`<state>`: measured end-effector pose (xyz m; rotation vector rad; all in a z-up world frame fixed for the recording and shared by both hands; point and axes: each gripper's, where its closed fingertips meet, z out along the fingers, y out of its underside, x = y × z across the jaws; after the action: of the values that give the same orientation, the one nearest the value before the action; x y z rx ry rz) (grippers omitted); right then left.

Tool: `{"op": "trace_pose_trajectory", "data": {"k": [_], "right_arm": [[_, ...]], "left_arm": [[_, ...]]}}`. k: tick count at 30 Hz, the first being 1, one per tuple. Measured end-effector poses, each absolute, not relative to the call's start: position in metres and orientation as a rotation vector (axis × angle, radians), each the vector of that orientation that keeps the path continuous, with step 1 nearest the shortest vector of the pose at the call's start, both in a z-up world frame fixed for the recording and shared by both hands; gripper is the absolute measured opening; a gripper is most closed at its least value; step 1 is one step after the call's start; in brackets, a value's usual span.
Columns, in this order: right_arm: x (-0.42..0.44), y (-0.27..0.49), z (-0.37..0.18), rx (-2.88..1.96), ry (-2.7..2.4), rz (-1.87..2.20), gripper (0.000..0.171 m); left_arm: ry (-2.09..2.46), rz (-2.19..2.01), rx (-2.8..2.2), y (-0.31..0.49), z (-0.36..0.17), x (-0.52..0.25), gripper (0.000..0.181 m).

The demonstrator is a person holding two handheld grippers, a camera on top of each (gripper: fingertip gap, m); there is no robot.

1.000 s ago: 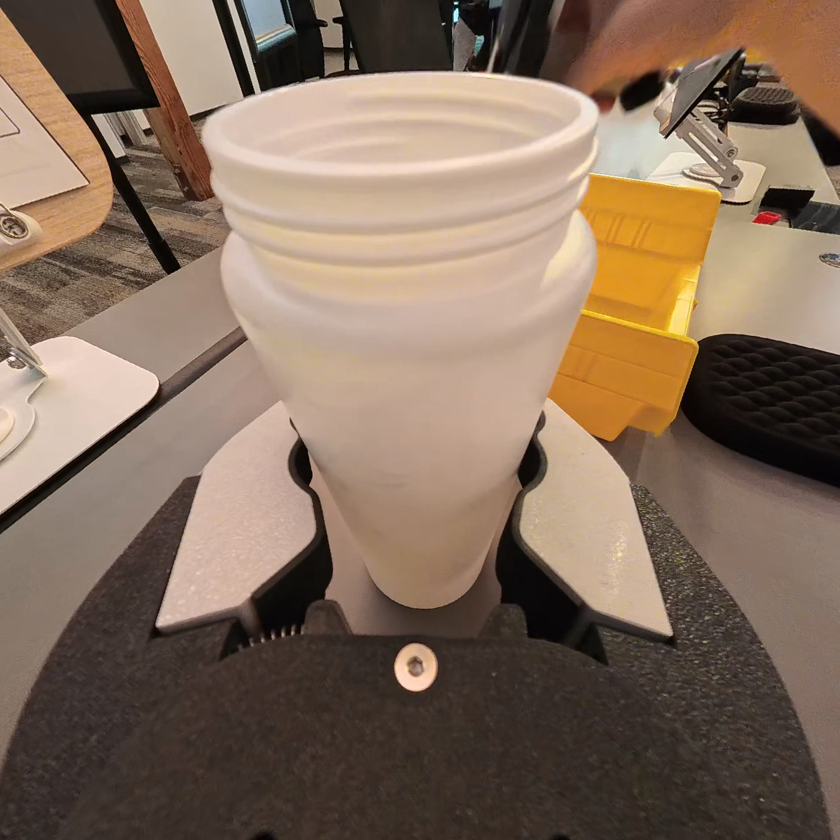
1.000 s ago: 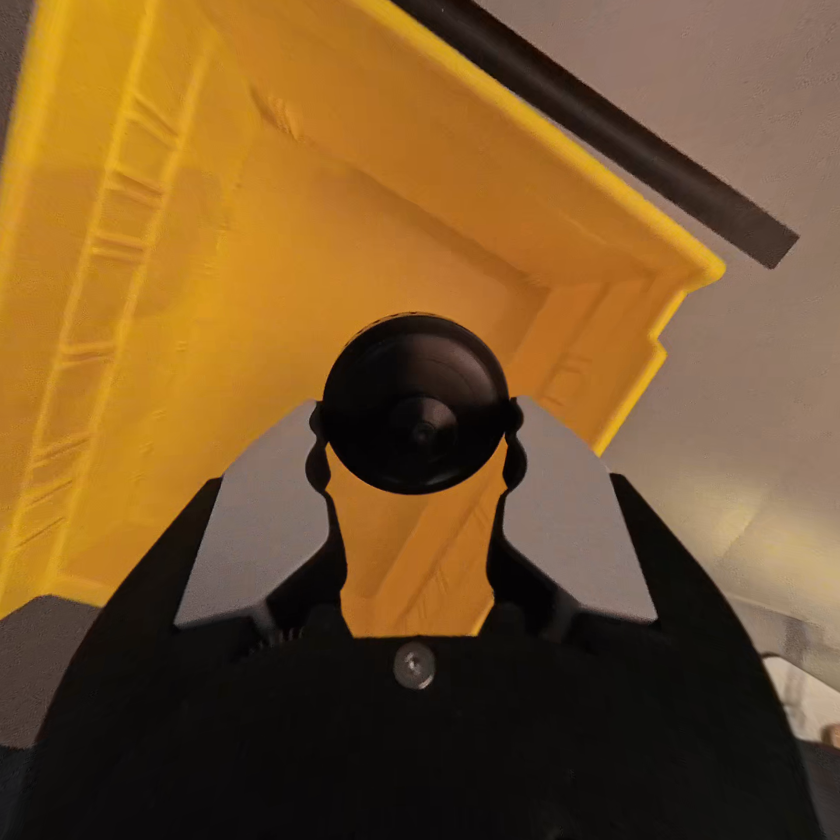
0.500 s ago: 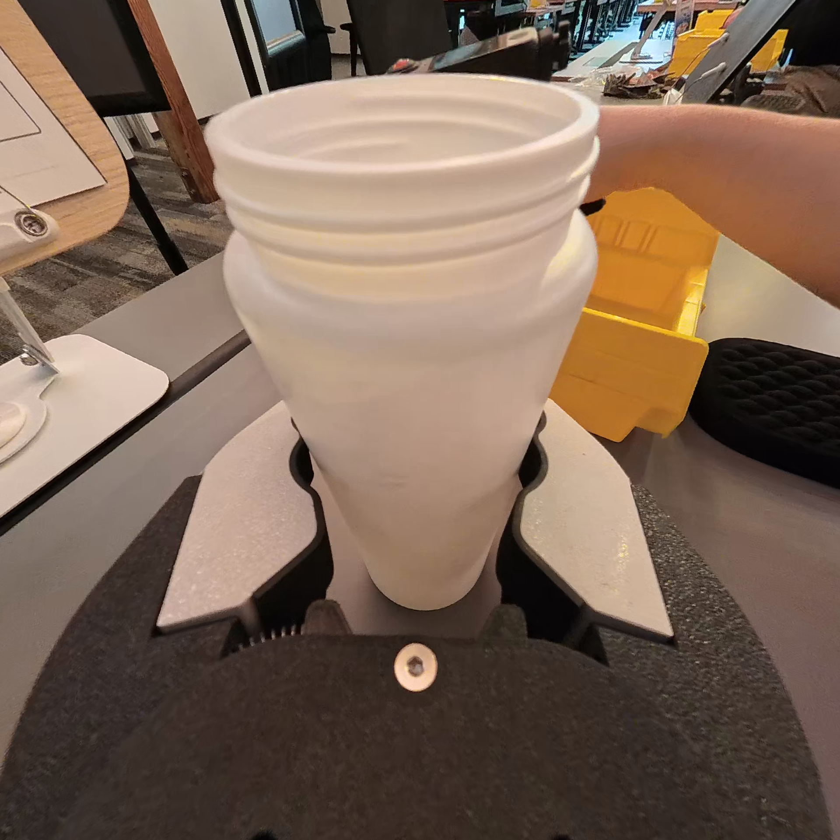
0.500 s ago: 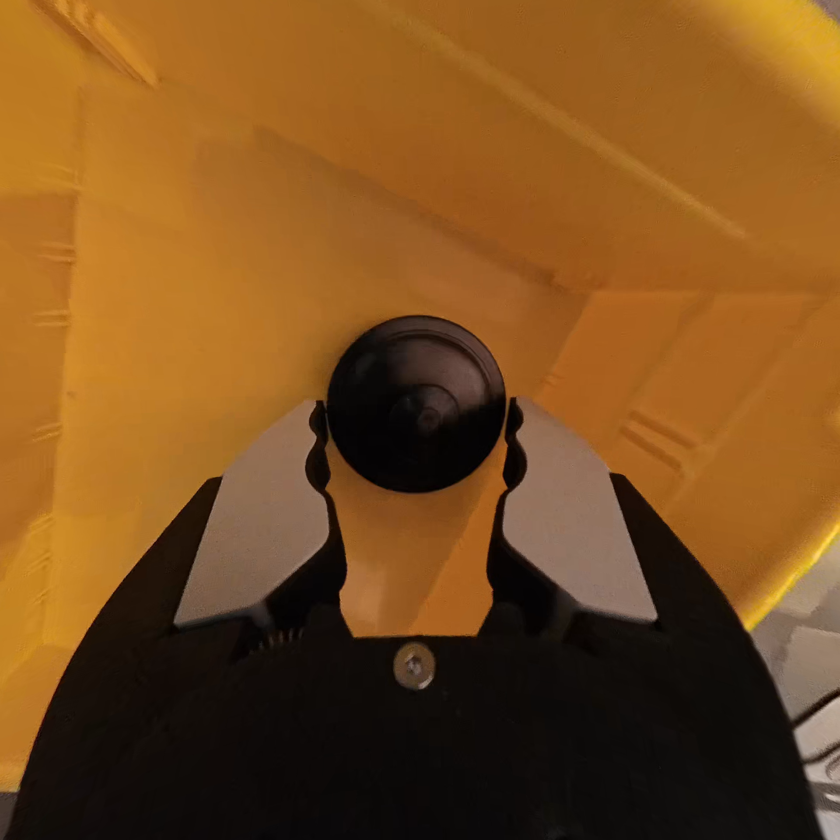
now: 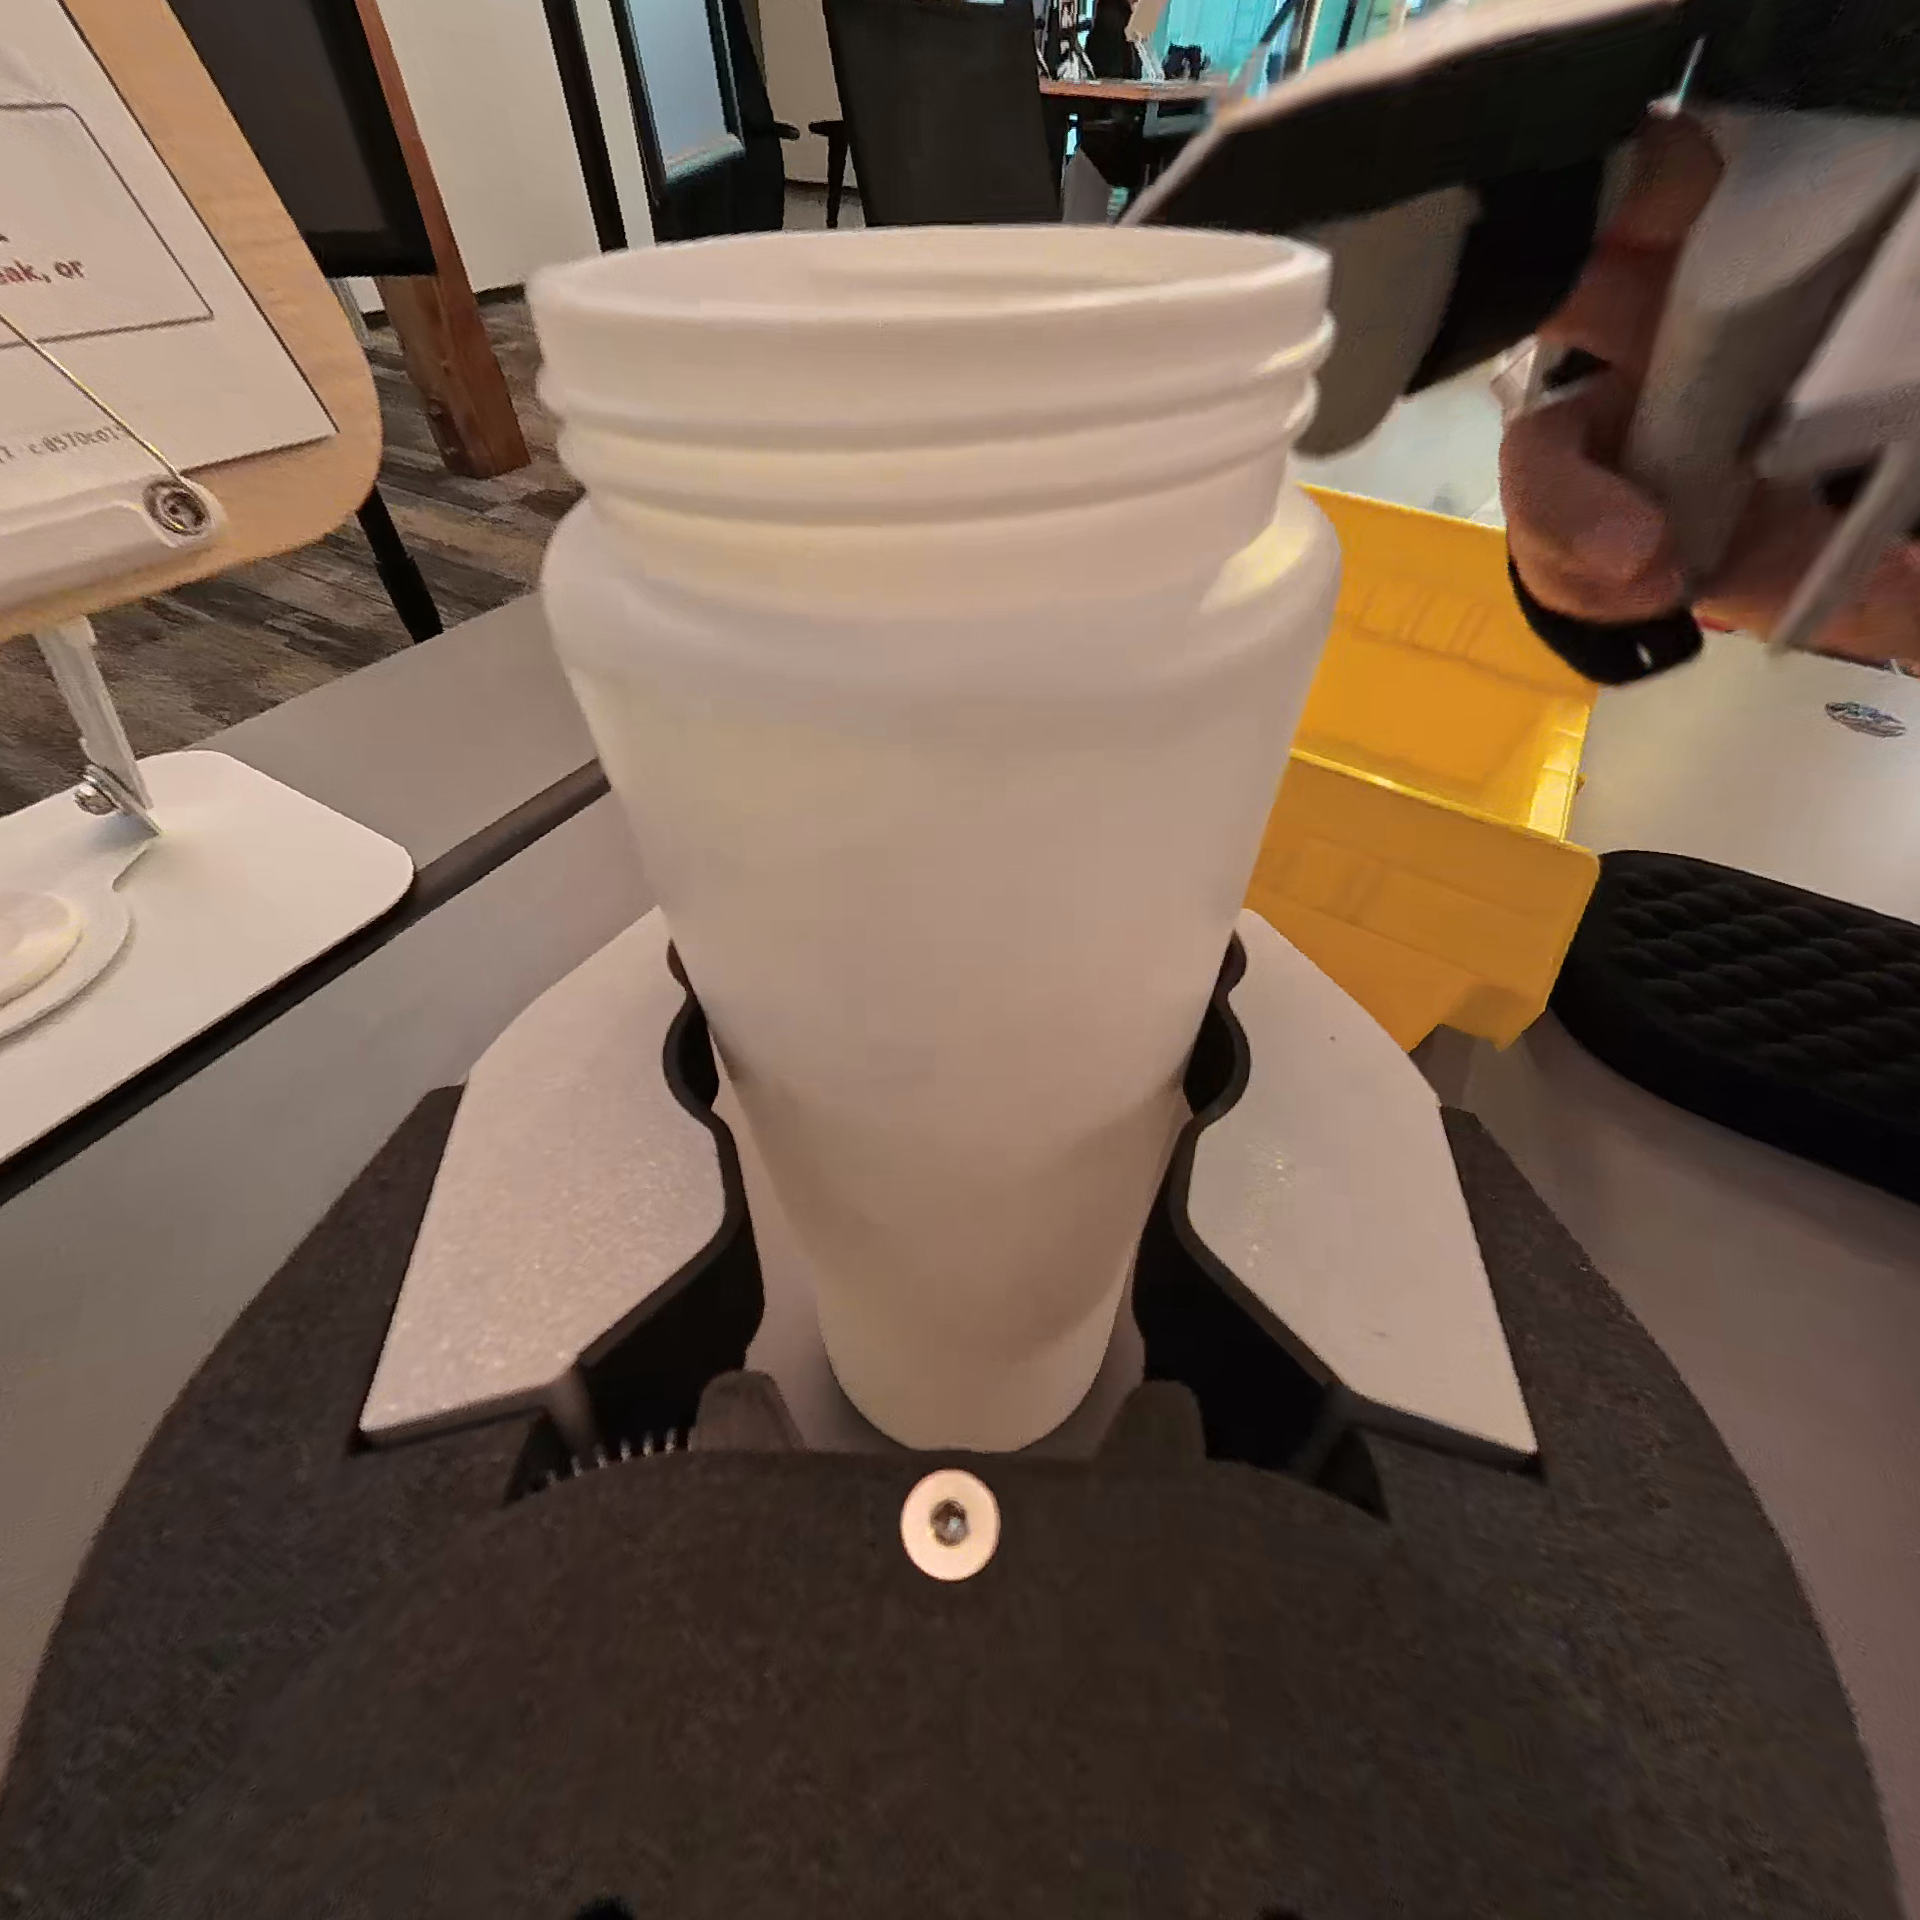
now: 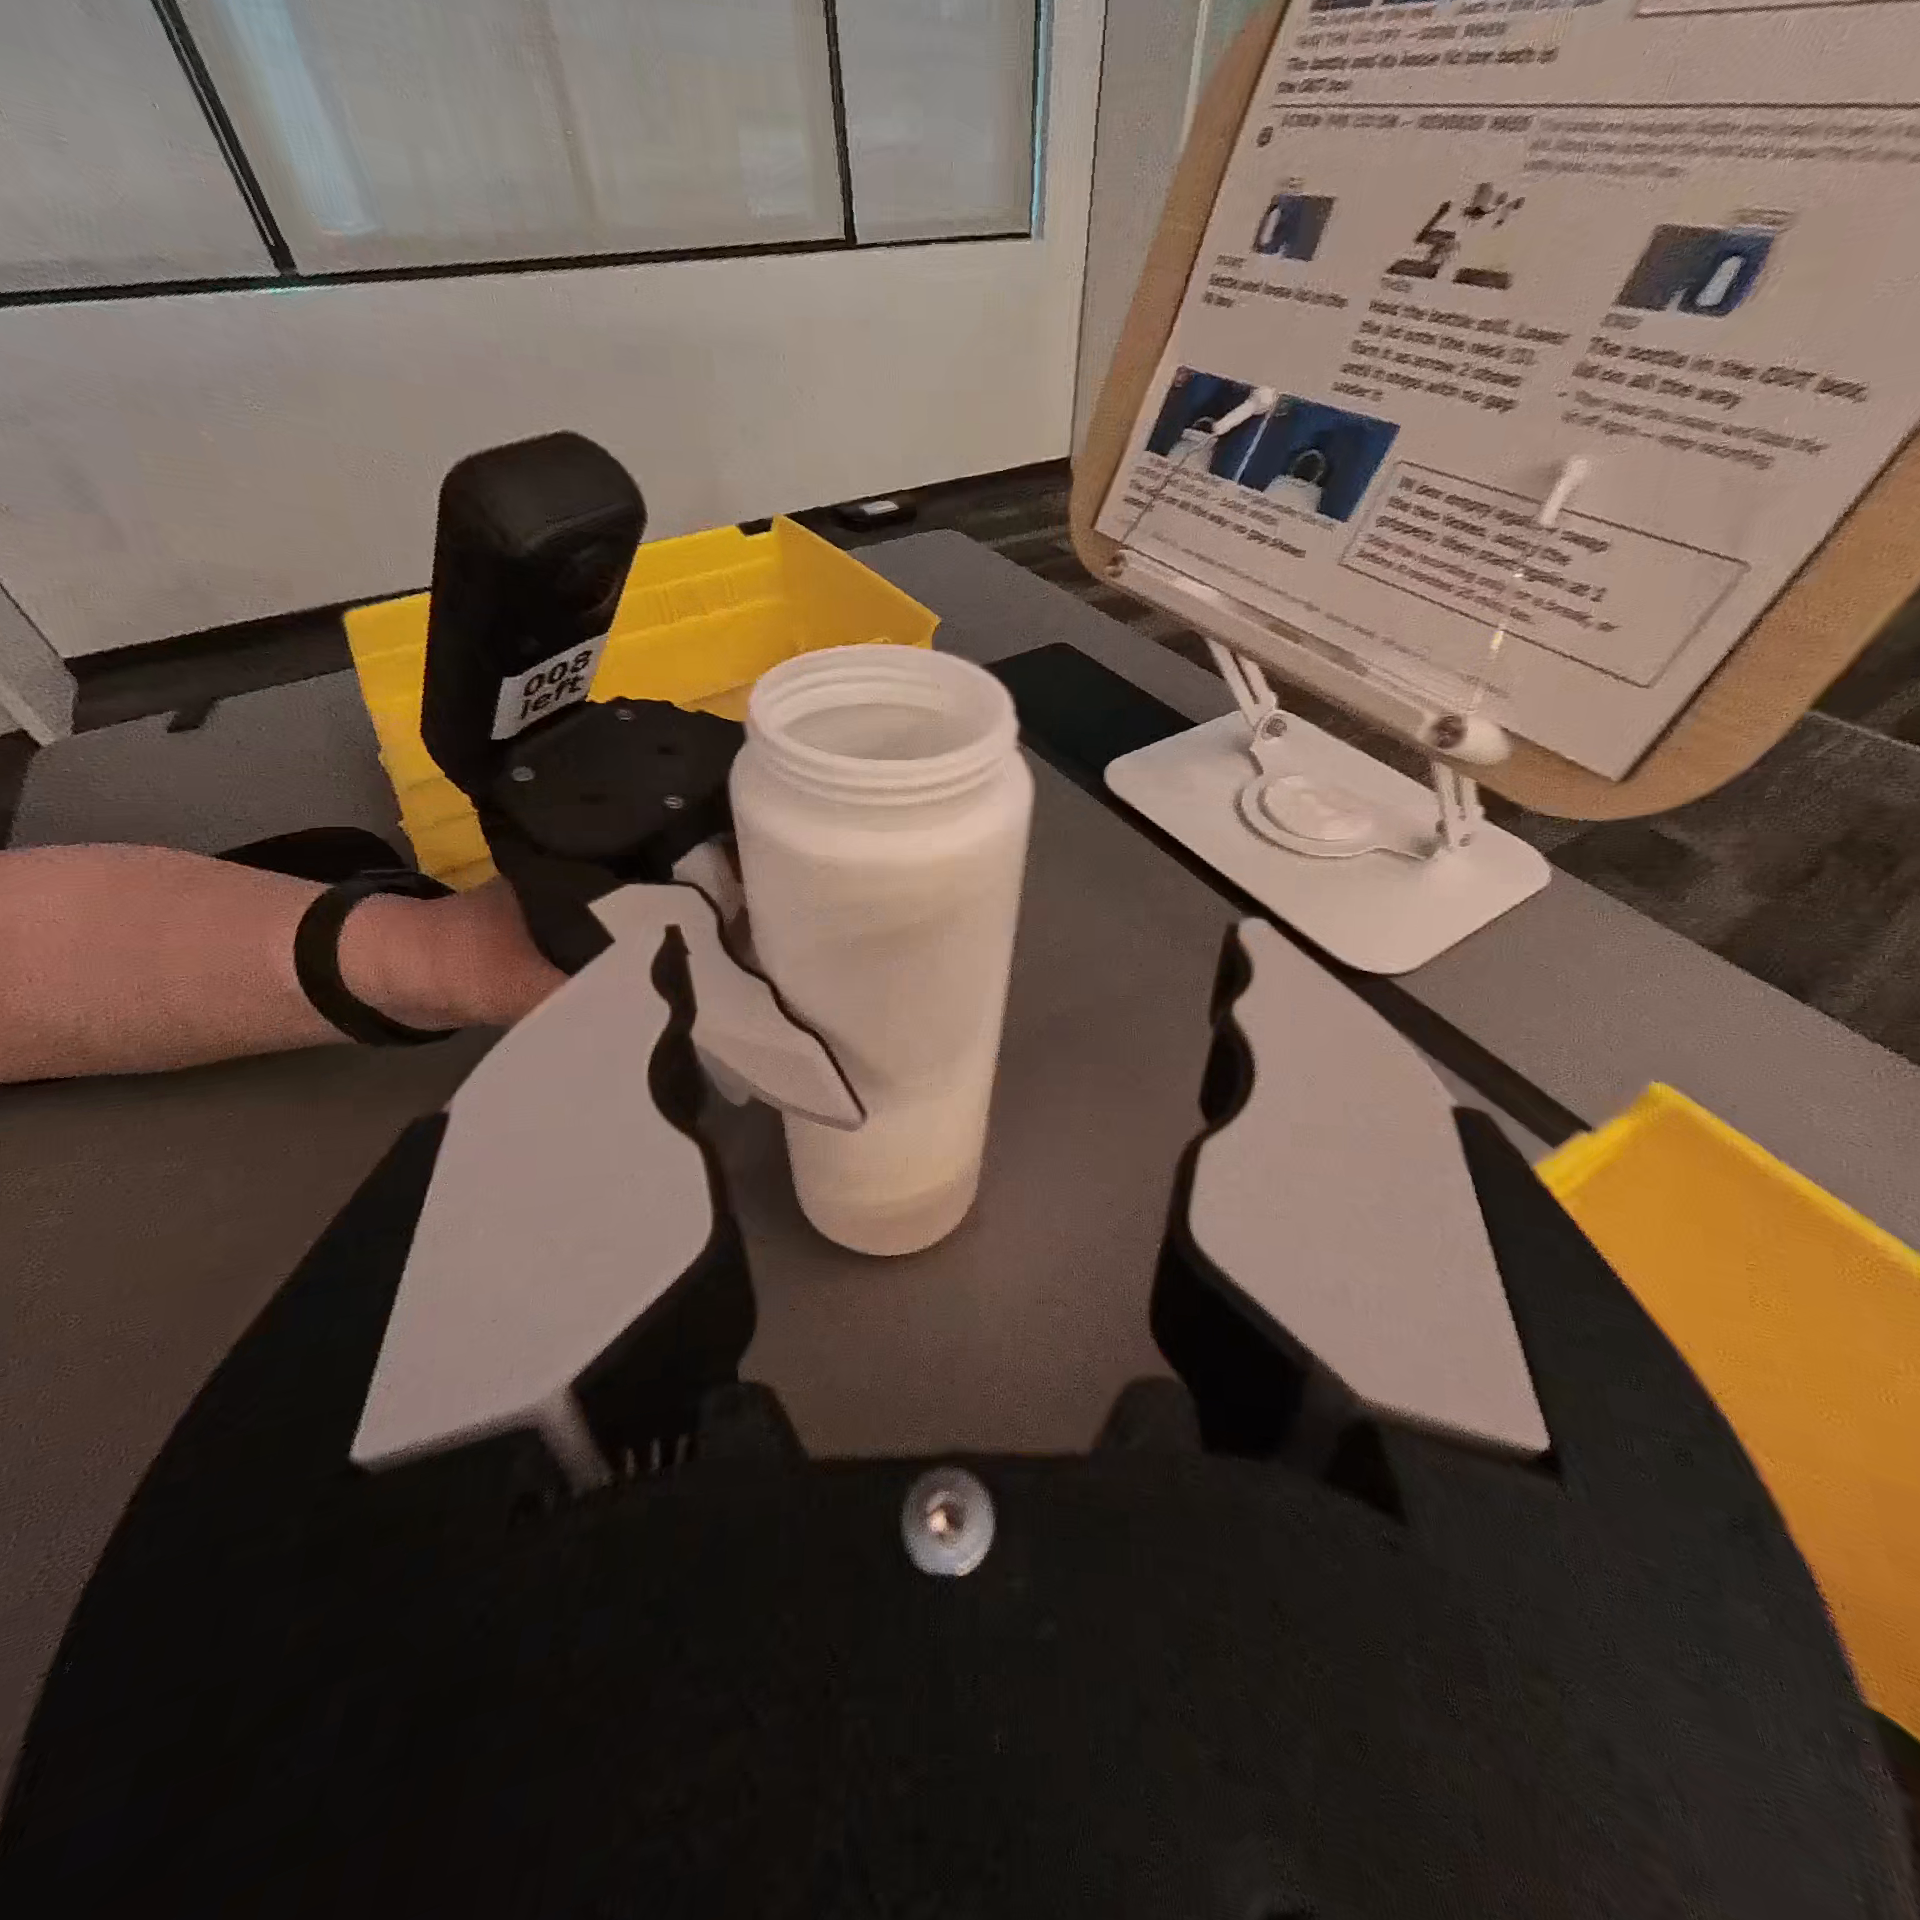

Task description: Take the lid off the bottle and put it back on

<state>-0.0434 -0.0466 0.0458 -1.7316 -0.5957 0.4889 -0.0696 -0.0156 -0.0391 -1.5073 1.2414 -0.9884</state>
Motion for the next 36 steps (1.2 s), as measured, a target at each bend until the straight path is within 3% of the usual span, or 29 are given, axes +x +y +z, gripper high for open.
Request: {"op": "trace_pose_trajectory", "data": {"k": [7,12,16,19,23,27,31,36], "right_arm": [[-0.099,-0.033,0.024,-1.769,-0.549,0.6,0.097],[-0.098,-0.018,0.01,-1.829,-0.475,0.566,0.081],[-0.1,-0.019,0.017,-1.81,-0.471,0.589,0.08],[-0.098,-0.021,0.033,-1.78,-0.47,0.574,0.08],[-0.073,-0.027,0.08,-1.737,-0.442,0.491,0.08],[-0.001,-0.029,0.12,-1.877,-0.306,0.339,0.08],[0.093,-0.023,0.082,-2.275,-0.059,0.124,0.08],[0.116,-0.028,-0.012,-2.68,0.226,0.398,0.08]], "left_arm": [[1.24,-1.001,-1.473,-0.021,-0.03,-0.071,0.09],[1.266,-1.026,-1.428,-0.029,-0.023,-0.07,0.09],[1.258,-1.061,-1.378,-0.032,-0.012,-0.072,0.091],[1.285,-1.14,-1.356,-0.041,0.002,-0.074,0.09],[1.301,-1.197,-1.316,-0.056,0.034,-0.083,0.102],[1.303,-1.206,-1.272,-0.07,0.06,-0.093,0.099],[1.326,-1.232,-1.283,-0.077,0.072,-0.1,0.094],[1.342,-1.239,-1.308,-0.075,0.077,-0.109,0.091]]}}
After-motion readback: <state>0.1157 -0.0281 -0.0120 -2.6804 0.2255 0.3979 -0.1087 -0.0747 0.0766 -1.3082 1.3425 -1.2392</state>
